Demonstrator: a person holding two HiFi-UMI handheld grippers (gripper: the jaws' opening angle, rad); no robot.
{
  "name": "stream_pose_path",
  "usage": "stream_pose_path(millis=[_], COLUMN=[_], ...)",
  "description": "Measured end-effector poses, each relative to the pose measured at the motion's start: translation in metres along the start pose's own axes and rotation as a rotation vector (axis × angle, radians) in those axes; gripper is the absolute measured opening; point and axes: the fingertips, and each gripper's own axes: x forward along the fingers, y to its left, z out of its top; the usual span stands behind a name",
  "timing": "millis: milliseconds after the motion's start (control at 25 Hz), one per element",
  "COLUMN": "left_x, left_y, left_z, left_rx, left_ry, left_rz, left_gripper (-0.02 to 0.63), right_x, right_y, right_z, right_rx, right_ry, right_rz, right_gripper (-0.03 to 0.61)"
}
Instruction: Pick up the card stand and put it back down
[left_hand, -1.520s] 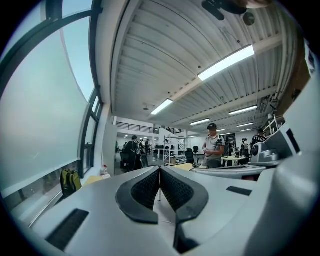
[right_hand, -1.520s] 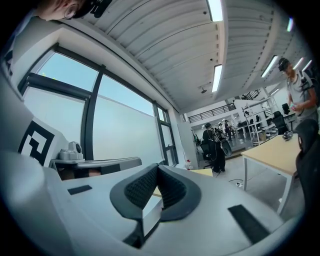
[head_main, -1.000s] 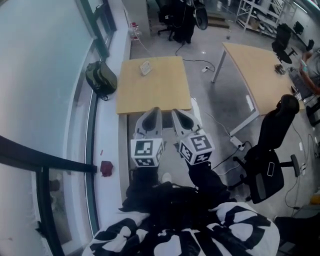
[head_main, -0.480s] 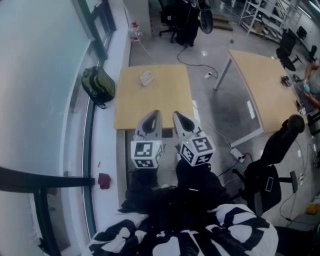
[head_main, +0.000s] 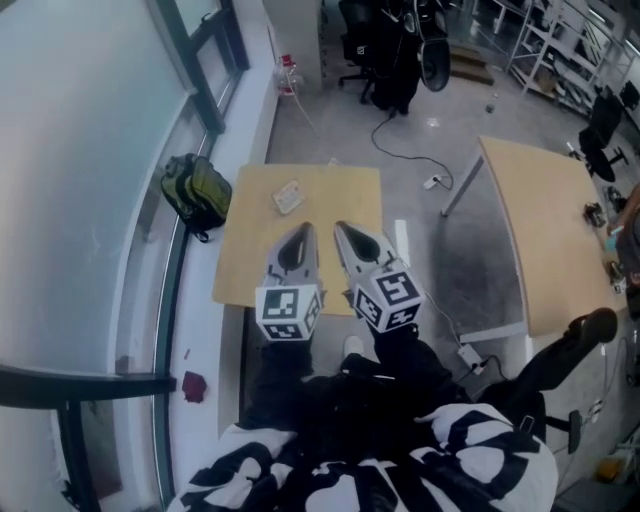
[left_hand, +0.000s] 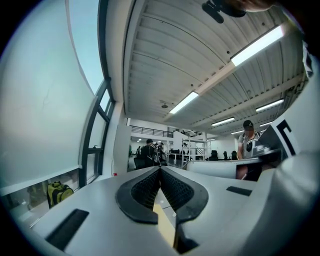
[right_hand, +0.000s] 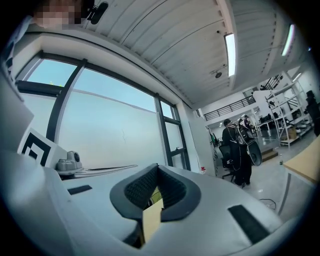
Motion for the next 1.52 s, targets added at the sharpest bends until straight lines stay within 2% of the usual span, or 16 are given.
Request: stream_pose_path(millis=[160,400,680,880,1120,1360,1520], left_x=[0.024,0.043,0.067,0.082,0.084,0.091,0.089], left_y=[0.002,0.043,0.081,0.1,0.133,0.156,0.178], left_z=[-0.01,-0.022,-0.041,-0.06,-0.095,-0.144,-0.175], left_rx=[-0.007,0.004,-0.009,-0.035,-0.036,-0.049,-0.07], left_ry=[0.03,0.082,0.111,0.141,0.203,0.259,0.297], left_rz=[0.046,0.134,0.158,0.122,0.088,0.017,-0.007], left_gripper=[0.005,0.005,0.005,0.005,0.005,0.008,0.017], right_x=[0.018,0.051,0.093,0.12,0.143,0.15,0.166], right_y=[-0.037,-0.073,-0.078,-0.071,-0.074,-0.073,-0.068], right_z=[0.004,0.001,-0.027,-0.047,-0.077,-0.135,-0.16], right_rx=[0.024,0.067,0.092,0.09,0.11,0.161,0.166], right_ry=[0.011,0.028,0.081,0.137,0.204,0.31,0.347], right_rz=[0.019,0.04,0.061,0.088,0.072,0.066,0.083], right_gripper=[0.011,0.011,0.011,0.011,0.011,0.011,0.011])
